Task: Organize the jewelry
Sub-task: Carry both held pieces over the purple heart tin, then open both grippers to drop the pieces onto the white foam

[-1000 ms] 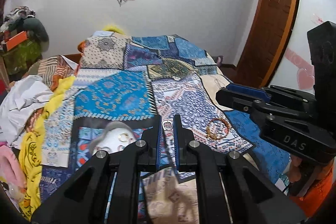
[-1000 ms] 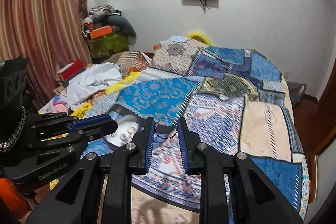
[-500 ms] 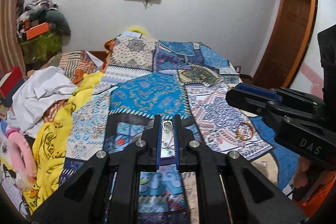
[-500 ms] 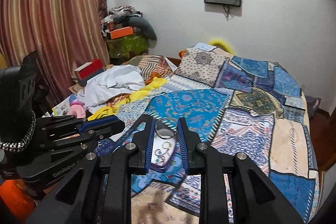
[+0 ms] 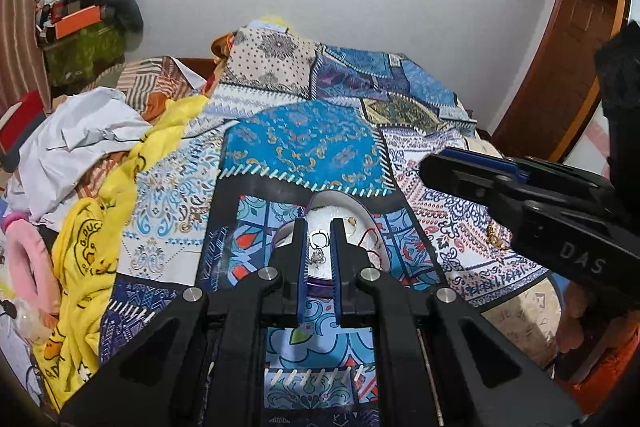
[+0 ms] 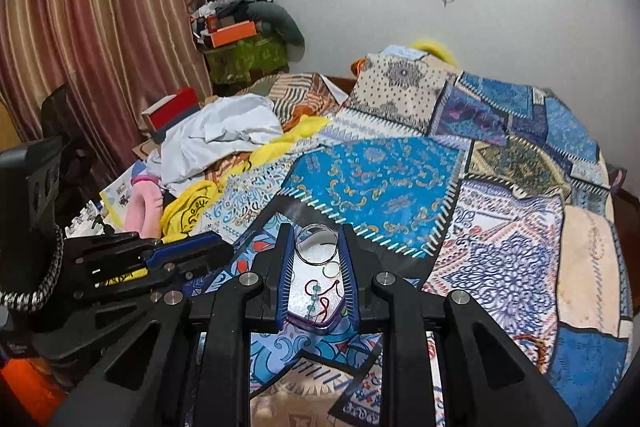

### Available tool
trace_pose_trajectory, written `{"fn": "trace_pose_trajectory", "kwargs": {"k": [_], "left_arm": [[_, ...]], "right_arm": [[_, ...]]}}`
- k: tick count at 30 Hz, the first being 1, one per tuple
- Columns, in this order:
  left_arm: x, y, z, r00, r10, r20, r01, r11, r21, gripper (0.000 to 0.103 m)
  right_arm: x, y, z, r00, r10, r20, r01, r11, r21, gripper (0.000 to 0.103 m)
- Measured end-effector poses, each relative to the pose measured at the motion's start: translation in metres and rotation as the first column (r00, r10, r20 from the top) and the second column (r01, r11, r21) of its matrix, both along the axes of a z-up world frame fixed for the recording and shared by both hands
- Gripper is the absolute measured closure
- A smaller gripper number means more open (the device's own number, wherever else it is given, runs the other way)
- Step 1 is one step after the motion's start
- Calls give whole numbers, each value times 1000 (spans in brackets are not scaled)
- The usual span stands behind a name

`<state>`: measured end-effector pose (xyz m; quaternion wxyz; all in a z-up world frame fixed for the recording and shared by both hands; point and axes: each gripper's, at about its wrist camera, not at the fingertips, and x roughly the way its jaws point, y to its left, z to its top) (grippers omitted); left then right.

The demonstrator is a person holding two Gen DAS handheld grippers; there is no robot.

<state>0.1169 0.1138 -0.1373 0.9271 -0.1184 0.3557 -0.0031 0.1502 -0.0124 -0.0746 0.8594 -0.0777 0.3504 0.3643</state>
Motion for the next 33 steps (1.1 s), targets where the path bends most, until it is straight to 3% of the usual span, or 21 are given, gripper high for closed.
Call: {"fn": "trace_pose_trajectory", "kwargs": {"k": [16, 33], "left_arm": [[29, -8, -34, 994, -87, -63, 85, 996, -41, 94], [27, -9, -33, 994, -87, -71, 85, 996, -28, 94]], "right_arm": [[28, 25, -29, 997, 11, -82, -14, 999, -38, 83], [30, 35, -40, 991, 30, -129, -39, 997, -70, 82]]}}
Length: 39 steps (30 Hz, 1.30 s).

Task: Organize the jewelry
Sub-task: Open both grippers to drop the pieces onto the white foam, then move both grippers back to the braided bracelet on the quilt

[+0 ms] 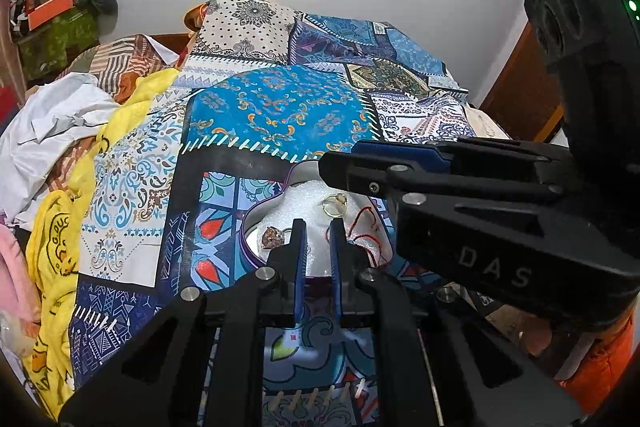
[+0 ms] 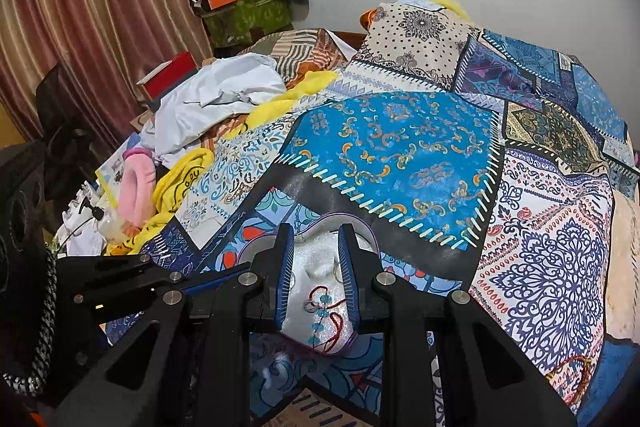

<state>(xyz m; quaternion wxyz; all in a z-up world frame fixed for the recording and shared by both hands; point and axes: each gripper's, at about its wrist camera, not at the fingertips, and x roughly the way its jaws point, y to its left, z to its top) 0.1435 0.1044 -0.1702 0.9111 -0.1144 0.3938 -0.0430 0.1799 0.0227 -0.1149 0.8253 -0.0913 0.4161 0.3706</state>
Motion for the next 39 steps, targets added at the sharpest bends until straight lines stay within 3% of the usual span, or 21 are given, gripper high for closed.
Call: {"fn": "trace_pose_trajectory", "kwargs": {"k": [6, 16, 23, 31, 39], "left_arm": [[-3, -2, 5, 1000, 4, 1, -4, 1000, 11, 94], [-9, -9, 30, 999, 19, 38, -20, 999, 45, 94], [-14, -20, 49, 997, 27, 69, -31, 997, 68, 86], [-16, -44, 69, 995, 6, 102, -15, 996, 84, 78], [-5, -79, 83, 990, -62, 129, 50, 995, 90, 78]], "right_arm": [[-2, -6, 9, 1000, -15, 17, 15, 1000, 10, 72], [-11, -31, 33, 995, -63, 75, 60, 997, 38, 72], [-17, -65, 51, 987, -120, 108, 113, 991, 67, 72], [-22, -113, 64, 966, -212, 146, 201, 976, 83, 72], [-20, -170, 71, 928, -332, 166, 321, 943, 90, 72]]}}
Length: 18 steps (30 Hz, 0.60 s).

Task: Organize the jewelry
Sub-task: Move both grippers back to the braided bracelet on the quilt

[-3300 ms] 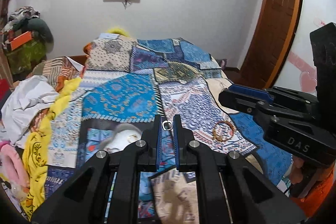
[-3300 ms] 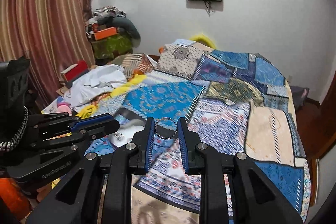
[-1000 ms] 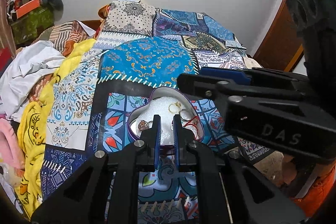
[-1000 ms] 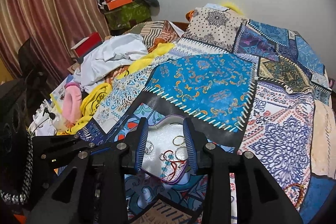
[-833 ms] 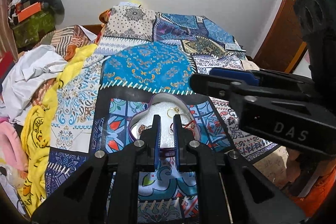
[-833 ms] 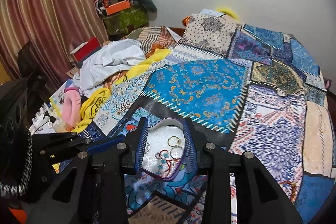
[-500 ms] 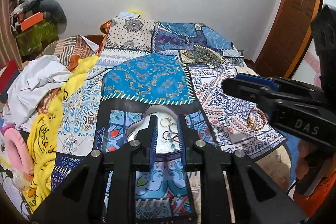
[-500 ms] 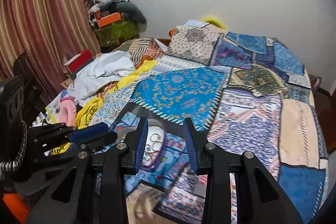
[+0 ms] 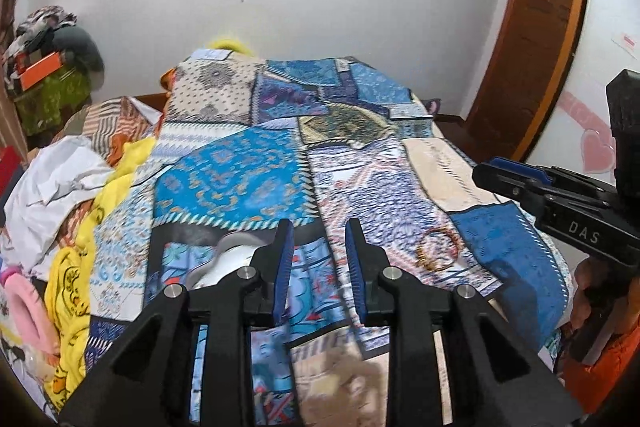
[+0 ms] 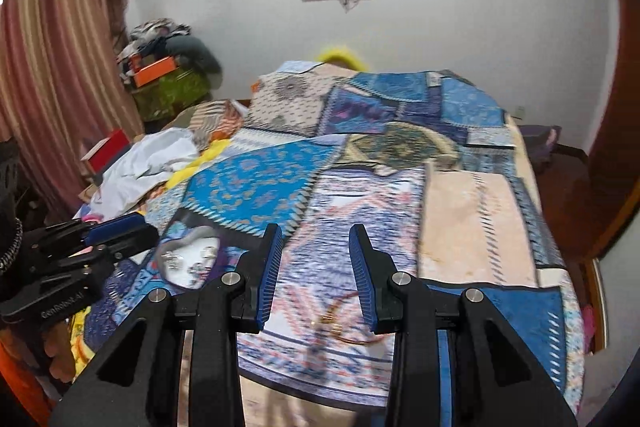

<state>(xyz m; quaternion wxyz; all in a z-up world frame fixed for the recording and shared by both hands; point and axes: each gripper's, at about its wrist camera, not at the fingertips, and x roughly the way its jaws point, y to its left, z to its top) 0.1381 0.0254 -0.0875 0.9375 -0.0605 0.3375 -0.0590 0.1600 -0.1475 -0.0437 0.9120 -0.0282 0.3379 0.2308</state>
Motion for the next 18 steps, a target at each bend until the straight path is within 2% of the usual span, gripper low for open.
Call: {"fn": "trace_pose_trajectory", "kwargs": {"k": [9, 18], "left_arm": [[22, -43, -9, 995, -98, -27, 98, 995, -5, 78], [39, -75, -43, 979, -165, -116, 163, 986, -29, 78]], "right_arm": [[2, -48, -7, 994, -109, -20, 109, 994, -5, 71], [5, -73, -35, 986, -138, -91, 136, 990, -25, 71]]}}
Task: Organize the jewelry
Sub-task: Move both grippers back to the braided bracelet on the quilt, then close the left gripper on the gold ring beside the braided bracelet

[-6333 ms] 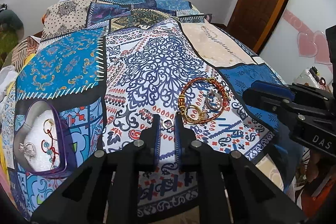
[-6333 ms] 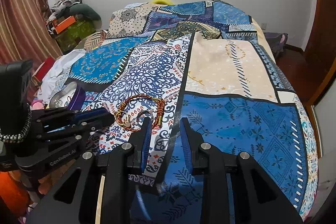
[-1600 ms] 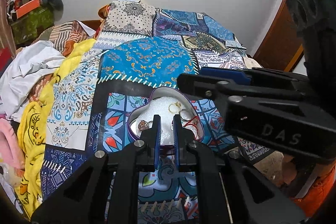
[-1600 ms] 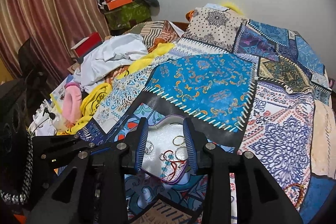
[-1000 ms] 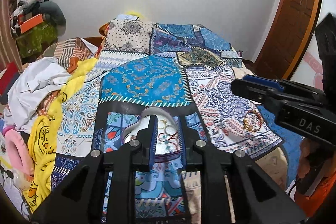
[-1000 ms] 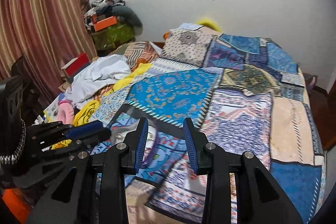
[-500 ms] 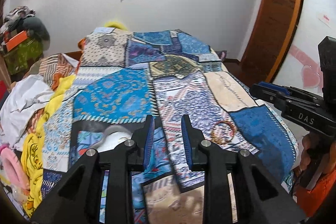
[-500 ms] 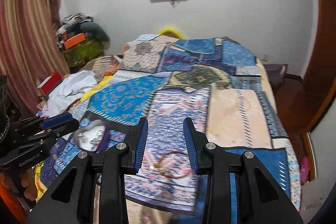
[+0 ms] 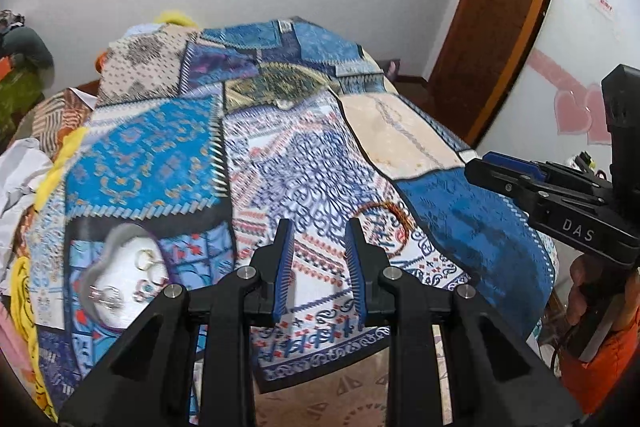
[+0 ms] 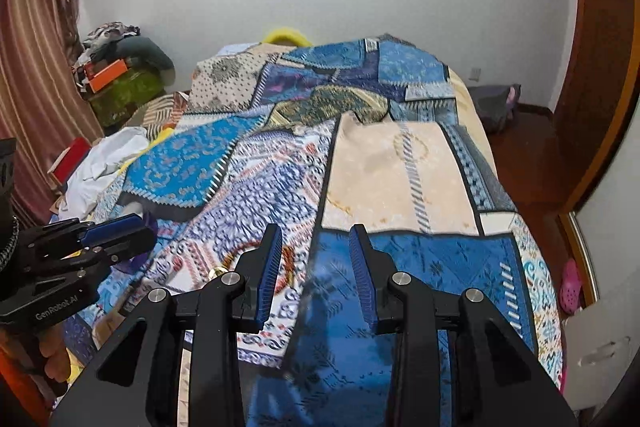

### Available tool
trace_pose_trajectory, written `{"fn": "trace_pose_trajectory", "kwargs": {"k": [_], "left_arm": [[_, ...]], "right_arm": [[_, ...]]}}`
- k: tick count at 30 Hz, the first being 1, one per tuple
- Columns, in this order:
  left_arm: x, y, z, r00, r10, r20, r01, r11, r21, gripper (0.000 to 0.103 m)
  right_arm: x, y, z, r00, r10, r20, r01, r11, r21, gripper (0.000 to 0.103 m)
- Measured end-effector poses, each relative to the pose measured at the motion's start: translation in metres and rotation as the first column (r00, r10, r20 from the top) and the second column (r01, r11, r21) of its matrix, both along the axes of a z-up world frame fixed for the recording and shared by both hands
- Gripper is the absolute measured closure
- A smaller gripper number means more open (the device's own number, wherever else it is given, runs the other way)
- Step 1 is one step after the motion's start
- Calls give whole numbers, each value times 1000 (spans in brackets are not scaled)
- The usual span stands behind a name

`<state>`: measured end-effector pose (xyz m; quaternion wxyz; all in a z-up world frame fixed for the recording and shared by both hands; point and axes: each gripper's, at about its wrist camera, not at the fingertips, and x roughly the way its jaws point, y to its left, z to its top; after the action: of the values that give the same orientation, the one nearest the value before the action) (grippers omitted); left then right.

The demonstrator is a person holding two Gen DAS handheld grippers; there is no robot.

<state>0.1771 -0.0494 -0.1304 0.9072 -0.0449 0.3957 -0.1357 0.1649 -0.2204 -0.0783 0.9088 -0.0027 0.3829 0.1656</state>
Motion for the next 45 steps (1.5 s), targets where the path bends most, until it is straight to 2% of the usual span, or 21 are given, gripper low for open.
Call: {"fn": "trace_pose_trajectory", "kwargs": {"k": [5, 10, 15, 18, 24, 29, 34, 37, 40, 42, 45], "left_arm": [[7, -9, -19, 998, -14, -60, 13, 1000, -20, 78], [12, -19, -31, 996, -36, -87, 35, 999, -20, 78], [16, -27, -41, 992, -53, -112, 50, 998, -23, 90], [17, -27, -48, 989, -61, -137, 55, 997, -46, 94], [16, -24, -51, 990, -47, -134, 39, 997, -60, 103], [13, -23, -49, 993, -37, -114, 32, 998, -45, 103], [8, -15, -34, 998, -11, -61, 8, 999, -38, 103], [9, -13, -29, 997, -33, -69, 31, 999, -39, 103], [8, -17, -29, 995, -53, -85, 51, 998, -29, 93], [7, -22, -30, 995, -60, -84, 59, 998, -12, 79], [8, -32, -35, 992, -73, -99, 74, 997, 10, 76]], "right_arm": [[3, -5, -14, 999, 3, -38, -3, 1000, 12, 71], [5, -3, -24, 998, 18, -63, -17, 1000, 10, 71], [7, -2, -33, 996, 27, -87, -25, 1000, 15, 71], [7, -1, -35, 995, 32, -91, -31, 999, 14, 71], [9, -1, -38, 994, 34, -101, -33, 999, 15, 71], [9, 4, -41, 993, 45, -112, -44, 999, 8, 71], [8, 7, -42, 992, 56, -116, -57, 998, -4, 71], [9, 8, -42, 991, 58, -119, -59, 998, -4, 71], [9, 9, -42, 991, 57, -124, -57, 998, 4, 71], [10, 9, -43, 990, 56, -128, -55, 998, 6, 71], [9, 7, -43, 990, 53, -129, -52, 999, 9, 71]]}}
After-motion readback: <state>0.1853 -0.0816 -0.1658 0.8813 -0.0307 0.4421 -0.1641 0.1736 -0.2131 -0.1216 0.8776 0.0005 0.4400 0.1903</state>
